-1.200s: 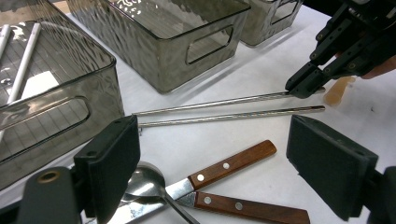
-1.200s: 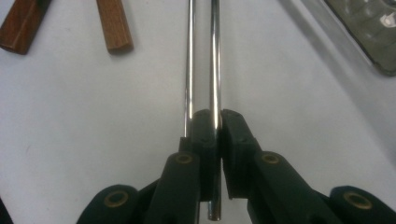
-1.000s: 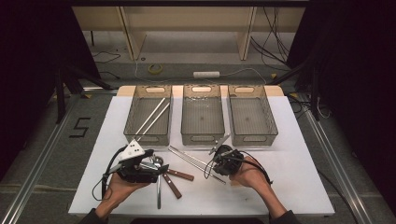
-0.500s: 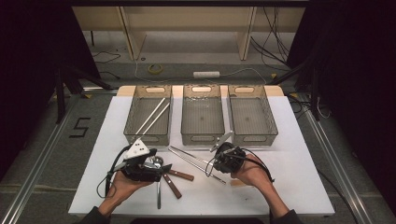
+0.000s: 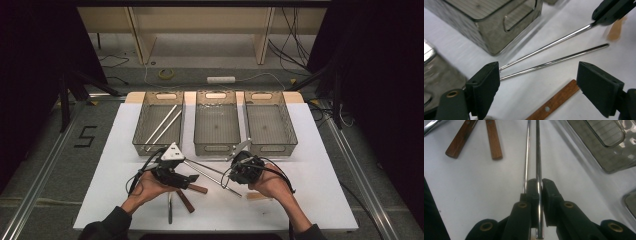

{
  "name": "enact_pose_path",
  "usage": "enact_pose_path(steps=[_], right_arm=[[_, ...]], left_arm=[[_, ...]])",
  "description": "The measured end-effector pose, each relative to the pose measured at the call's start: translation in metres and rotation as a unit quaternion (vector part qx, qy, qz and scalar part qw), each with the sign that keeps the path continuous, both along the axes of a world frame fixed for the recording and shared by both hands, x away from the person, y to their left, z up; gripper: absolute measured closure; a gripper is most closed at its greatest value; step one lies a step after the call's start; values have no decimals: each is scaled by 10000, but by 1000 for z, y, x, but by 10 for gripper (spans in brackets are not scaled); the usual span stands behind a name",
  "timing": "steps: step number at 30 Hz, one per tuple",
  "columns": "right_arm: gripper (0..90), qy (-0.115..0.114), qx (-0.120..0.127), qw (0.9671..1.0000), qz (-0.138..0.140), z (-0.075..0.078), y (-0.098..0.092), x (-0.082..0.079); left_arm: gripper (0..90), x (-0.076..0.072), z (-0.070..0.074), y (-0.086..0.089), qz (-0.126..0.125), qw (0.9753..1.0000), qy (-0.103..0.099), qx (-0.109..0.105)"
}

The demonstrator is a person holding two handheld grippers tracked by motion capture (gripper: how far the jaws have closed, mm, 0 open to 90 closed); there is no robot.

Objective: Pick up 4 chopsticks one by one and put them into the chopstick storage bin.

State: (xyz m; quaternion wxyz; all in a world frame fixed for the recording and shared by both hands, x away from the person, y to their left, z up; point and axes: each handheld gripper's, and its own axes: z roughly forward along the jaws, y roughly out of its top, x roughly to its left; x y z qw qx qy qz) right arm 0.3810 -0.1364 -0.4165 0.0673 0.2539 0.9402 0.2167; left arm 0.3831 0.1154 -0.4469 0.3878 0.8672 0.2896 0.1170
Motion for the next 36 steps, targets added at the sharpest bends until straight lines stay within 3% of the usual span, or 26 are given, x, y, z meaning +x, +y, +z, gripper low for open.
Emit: enact_pose_path(steps=[2, 6, 9, 16, 20, 28, 32, 36], right_arm=[[853, -20, 8, 10000, 65, 0, 0, 0], [853, -6, -1, 10000, 59, 3, 0, -1], [853, -34, -5, 10000, 86, 5, 1, -2], [853, -54, -22, 9999, 116, 8, 2, -4], [853, -81, -10, 9998, 168, 8, 2, -3], [852, -89, -4, 9998, 180, 10, 2, -3], [852, -113, 1, 9998, 186, 10, 1, -3], [852, -170, 32, 9997, 196, 13, -2, -3]], left_arm=[[190, 5, -3, -6, -56, 10000, 15, 15], [215, 13, -7, -18, -269, 9991, -78, 307], [244, 18, -9, -24, -407, 9985, -49, 376], [337, 24, -15, -39, -774, 9947, -150, 660], [379, 28, -19, -46, -956, 9912, -227, 884], [503, 33, -23, -51, -1126, 9888, -341, 923], [578, 33, -21, -52, -1306, 9858, -439, 961], [631, 29, -11, -52, -1455, 9808, -751, 1055]])
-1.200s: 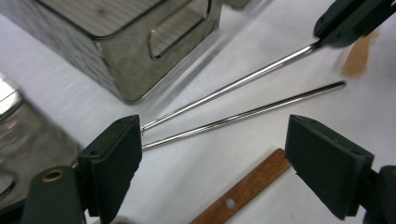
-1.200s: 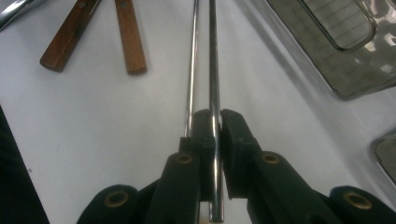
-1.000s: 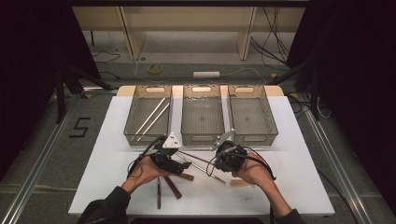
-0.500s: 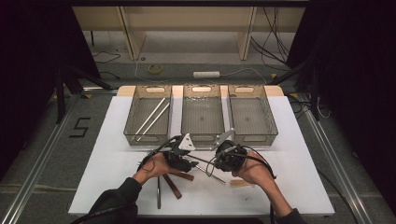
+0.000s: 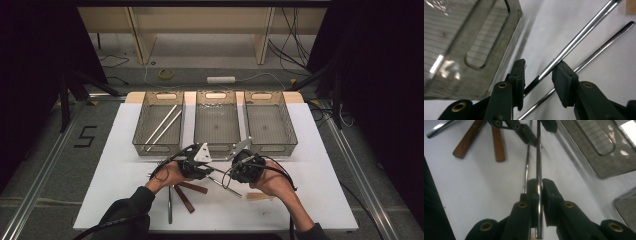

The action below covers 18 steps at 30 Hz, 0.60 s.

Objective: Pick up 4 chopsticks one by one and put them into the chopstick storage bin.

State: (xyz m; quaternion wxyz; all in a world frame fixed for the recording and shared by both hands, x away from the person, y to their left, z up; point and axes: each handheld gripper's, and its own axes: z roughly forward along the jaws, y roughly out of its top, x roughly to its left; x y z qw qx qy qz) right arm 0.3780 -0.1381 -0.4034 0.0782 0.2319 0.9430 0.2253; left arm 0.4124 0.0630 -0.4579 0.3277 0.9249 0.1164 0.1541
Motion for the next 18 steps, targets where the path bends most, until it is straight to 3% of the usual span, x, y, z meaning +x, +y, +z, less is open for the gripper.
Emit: enact_pose_path(steps=[3, 9, 13, 16, 18], right_arm=[[851, -32, 96, 9999, 37, 5, -4, 0], [846, 4, 301, 9991, 301, 8, -12, 2], [824, 27, 462, 9981, 406, 11, -16, 3], [789, -69, 636, 9976, 257, 14, -19, 5], [747, -91, 813, 9965, 173, 16, -22, 8]], left_arm=[[666, -5, 9, -1, -146, 9995, -226, 162], [722, -16, 23, -1, -453, 9968, -393, 522], [776, -23, 28, 0, -703, 9944, -279, 735], [837, -28, 28, -2, -927, 9923, -93, 820], [850, -29, 27, -3, -880, 9926, 31, 837]])
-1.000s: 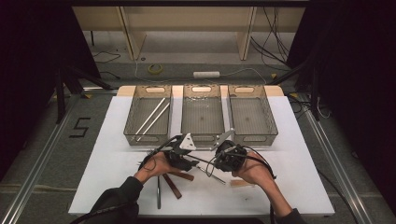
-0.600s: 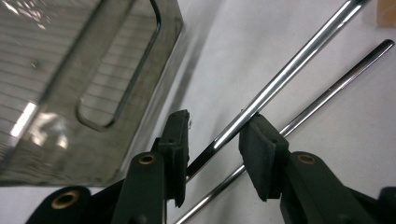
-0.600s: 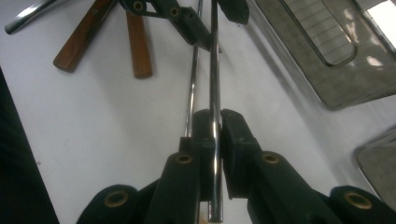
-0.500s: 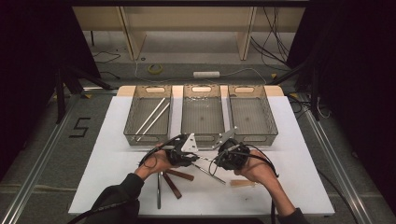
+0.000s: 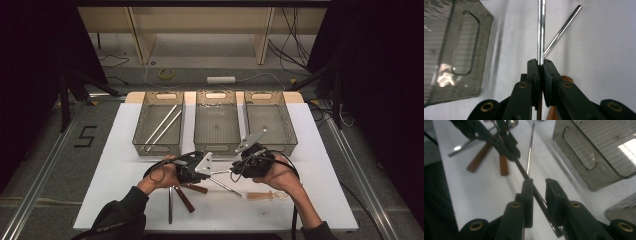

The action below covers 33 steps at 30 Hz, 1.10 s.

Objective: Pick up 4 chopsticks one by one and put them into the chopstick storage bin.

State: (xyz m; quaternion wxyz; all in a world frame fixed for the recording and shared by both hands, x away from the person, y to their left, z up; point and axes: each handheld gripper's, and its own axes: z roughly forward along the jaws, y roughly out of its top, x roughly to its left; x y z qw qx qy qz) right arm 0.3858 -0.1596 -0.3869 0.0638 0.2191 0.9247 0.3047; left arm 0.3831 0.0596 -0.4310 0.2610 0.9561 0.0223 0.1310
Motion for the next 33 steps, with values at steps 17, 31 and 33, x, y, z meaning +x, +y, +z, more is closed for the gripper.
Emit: enact_pose_path(steps=[17, 31, 33], right_arm=[[418, -550, 924, 9924, -600, 16, -3, -8], [395, -479, 1093, 9904, -700, -6, -4, -14], [393, -443, 1132, 9900, -711, -10, -4, -15]], left_arm=[[850, 12, 15, 22, 1151, 9925, 372, -176], [850, 18, 29, 44, 1680, 9827, 566, -529], [851, 18, 31, 46, 1742, 9816, 559, -553]])
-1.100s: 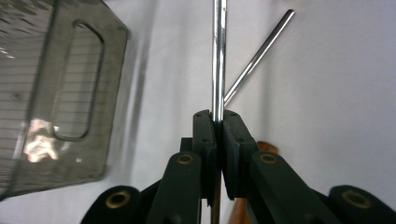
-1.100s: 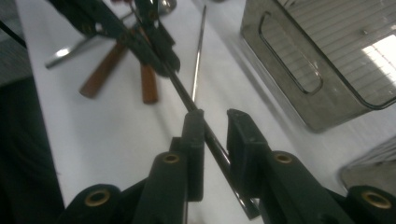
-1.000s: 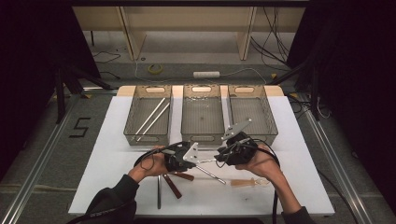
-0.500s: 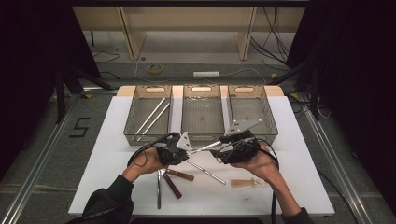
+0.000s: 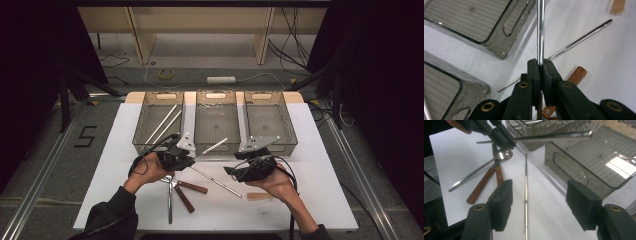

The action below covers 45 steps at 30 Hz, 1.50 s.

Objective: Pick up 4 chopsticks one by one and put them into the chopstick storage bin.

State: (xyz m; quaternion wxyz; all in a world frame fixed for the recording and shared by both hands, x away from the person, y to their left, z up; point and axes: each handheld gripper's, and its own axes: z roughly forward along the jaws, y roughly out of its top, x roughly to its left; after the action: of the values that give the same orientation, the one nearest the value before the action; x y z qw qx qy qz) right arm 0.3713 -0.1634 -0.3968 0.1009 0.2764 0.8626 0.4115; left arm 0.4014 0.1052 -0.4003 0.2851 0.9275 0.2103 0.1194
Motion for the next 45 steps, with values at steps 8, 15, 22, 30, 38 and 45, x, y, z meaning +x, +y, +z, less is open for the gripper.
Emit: enact_pose_path(steps=[8, 15, 22, 30, 38, 45], right_arm=[[385, 72, 3, 10000, -34, -18, 1, -4], [366, 149, -105, 9998, -34, -30, 1, -7], [343, 190, -135, 9997, -26, -36, 2, -13], [343, 184, -126, 9997, 67, -36, 3, -22], [339, 167, -91, 9997, 142, -37, 4, -27], [337, 180, -108, 9996, 196, -38, 6, -28]], left_arm=[[851, 5, 6, 10, 336, 9993, 91, -153], [850, 14, 19, 28, 750, 9964, 126, -372], [851, 37, 31, 55, 1391, 9877, 125, -709], [850, 71, 42, 71, 1972, 9774, -6, -757], [851, 101, 46, 76, 2335, 9690, -187, -785], [850, 119, 32, 85, 2688, 9597, -237, -788]])
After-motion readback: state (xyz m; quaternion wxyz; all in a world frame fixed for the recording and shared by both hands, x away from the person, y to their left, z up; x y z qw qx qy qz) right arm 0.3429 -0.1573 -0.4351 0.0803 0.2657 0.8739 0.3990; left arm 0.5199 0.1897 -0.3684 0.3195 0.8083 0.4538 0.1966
